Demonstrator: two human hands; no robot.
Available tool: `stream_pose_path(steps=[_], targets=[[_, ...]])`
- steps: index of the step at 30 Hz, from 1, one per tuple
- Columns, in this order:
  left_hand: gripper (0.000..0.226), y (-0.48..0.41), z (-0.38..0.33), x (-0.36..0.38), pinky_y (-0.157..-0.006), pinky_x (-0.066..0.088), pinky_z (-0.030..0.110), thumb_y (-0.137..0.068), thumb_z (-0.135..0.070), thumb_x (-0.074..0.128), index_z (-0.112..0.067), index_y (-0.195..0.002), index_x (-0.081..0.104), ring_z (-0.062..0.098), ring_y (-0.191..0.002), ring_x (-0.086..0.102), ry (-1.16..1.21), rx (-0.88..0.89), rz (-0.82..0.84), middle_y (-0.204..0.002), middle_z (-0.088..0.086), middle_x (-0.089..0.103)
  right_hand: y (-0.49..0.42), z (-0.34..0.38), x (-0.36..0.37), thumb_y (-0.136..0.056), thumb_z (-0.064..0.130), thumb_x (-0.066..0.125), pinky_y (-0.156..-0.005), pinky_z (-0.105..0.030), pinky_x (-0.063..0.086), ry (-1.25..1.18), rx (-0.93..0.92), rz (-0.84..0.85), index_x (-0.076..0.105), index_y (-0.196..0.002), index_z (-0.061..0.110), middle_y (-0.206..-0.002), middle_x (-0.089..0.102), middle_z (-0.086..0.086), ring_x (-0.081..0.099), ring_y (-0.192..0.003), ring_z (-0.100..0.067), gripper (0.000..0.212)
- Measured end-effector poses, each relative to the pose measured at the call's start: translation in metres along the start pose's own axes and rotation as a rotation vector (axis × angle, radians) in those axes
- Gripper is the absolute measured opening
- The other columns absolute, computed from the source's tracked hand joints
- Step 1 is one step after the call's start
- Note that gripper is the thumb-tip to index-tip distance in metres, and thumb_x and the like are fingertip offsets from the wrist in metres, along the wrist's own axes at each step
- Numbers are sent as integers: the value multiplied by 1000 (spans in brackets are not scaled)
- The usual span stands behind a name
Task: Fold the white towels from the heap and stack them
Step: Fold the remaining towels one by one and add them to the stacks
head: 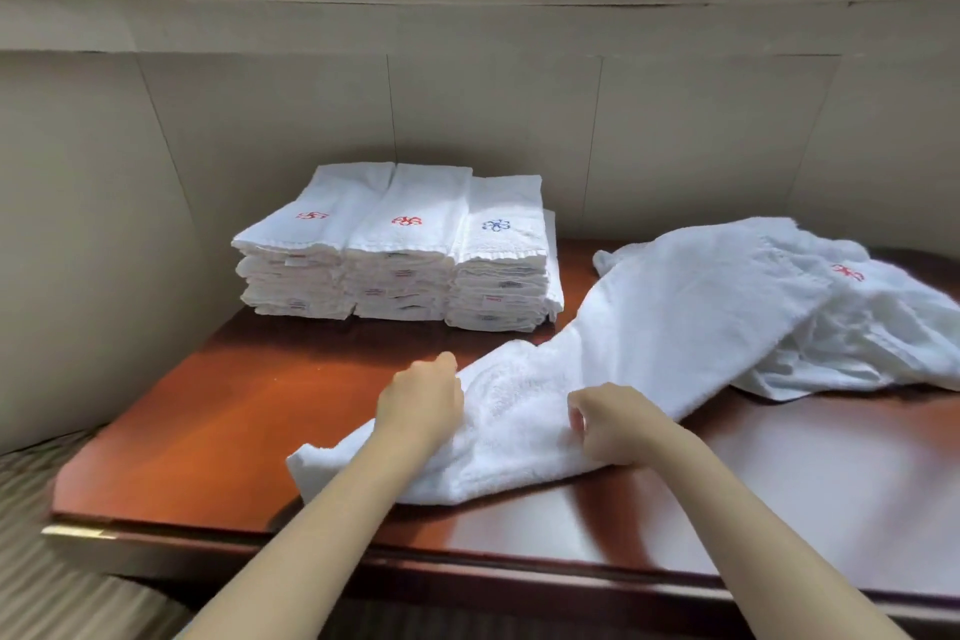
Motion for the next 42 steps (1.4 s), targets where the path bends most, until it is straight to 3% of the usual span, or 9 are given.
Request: stream_pose_path(steps=[7, 10, 14, 18, 23, 26, 29, 36, 42], targets=[[39, -30, -36, 51, -101, 39, 34, -93, -15, 46, -22, -131, 52, 24, -121, 48, 200, 198, 346, -131, 3, 52, 54, 75, 37, -84, 10, 59, -56, -16, 51, -605, -194, 607, 61, -78, 22, -71, 68, 4, 64, -57, -8, 13], [25, -16, -51, 75, -94, 39, 28, -92, -18, 49, -22, -114, 62, 20, -112, 47, 289, 295, 458, -115, 0, 56, 33, 65, 18, -88, 19, 54, -49, -18, 50, -619, -165, 349, 58, -78, 22, -70, 66, 2, 64, -51, -11, 12], [21, -11, -49, 44, -60, 33, 26, -87, -20, 59, -26, -72, 45, 11, -69, 46, 482, 335, 187, -68, -12, 51, 7, 14, -37, -89, 8, 44, -65, -30, 44, -275, -18, -306, 56, -105, 18, -101, 60, -2, 59, -87, -19, 22], [17, -18, -46, -46, -61, 39, 33, -88, -12, 60, -19, -82, 47, 19, -65, 47, 608, 364, -257, -68, -8, 49, -7, 22, -41, -78, -1, 52, -113, -37, 21, -278, -167, -344, 25, -147, 27, -146, 35, 8, 26, -139, -17, 79], [13, -2, -78, -160, -45, 43, 30, -89, -16, 56, -17, -89, 43, 27, -56, 55, 362, 727, -723, -70, 9, 61, -1, 38, -98, -68, -10, 54, -113, -35, 28, -836, -301, -491, 15, -148, 33, -149, 28, 14, 27, -138, -9, 99], [12, -9, -87, -200, -40, 40, 32, -93, -23, 47, -18, -89, 36, 31, -50, 51, 249, 768, -790, -70, 10, 59, -15, 42, -152, -69, -4, 61, -97, -31, 43, -828, -288, -435, 44, -130, 31, -126, 53, 4, 48, -118, -15, 72], [13, -33, -83, -223, -51, 40, 34, -94, -23, 50, -15, -93, 40, 32, -58, 50, 268, 672, -642, -69, 1, 51, -33, 38, -173, -71, 13, 72, -67, -27, 46, -584, -207, -152, 64, -81, 17, -78, 62, 3, 59, -79, -18, 13], [18, -63, -4, -149, -68, 41, 11, -78, -22, 76, -26, -91, 64, -7, -80, 57, 336, 268, 673, -90, -18, 65, -12, -87, -172, -81, 26, 68, -66, -29, 48, 255, 305, -38, 57, -70, 25, -70, 55, 1, 52, -65, -18, 15], [23, -105, 46, -188, -72, 40, 29, -92, -37, 53, -15, -91, 61, 27, -92, 58, -280, -102, 36, -99, 6, 60, 28, -121, -243, -89, 12, 41, -67, -30, 41, -4, 500, -683, 61, -88, 7, -96, 63, -16, 59, -85, -35, 20]])
Point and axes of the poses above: each hand's wrist, its own y-axis away from the middle knuckle, its own x-axis out of the palm, z = x × y, the point moved 10 cm from there along -y, towards the middle knuckle
